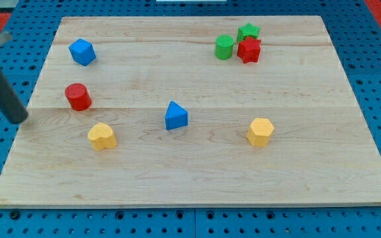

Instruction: Push the red circle to the bottom right of the green circle

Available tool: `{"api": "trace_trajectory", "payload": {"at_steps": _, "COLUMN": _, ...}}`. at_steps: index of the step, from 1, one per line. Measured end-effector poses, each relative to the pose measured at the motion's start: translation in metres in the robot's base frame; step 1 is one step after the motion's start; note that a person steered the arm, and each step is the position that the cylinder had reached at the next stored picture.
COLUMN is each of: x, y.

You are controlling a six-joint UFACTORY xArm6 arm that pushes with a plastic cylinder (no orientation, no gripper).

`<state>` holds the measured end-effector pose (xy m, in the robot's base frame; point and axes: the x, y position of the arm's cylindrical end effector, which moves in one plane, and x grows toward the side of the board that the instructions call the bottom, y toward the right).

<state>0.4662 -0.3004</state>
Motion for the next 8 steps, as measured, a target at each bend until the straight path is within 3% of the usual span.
{"api": "trace_trajectory", "payload": {"at_steps": 1, "x": -0.042, "y": 0.076}}
{"api": "trace_trajectory", "payload": {"at_steps": 2, "x": -0.056, "y": 0.188}}
{"api": "trace_trajectory", "payload": {"at_steps": 4, "x": -0.086, "y": 0.341}}
{"api": "trace_trajectory", "payload": {"at_steps": 6, "x": -0.098, "y": 0.41}}
{"api": "trace_trajectory", "payload": {"at_steps": 8, "x": -0.105, "y": 0.412}}
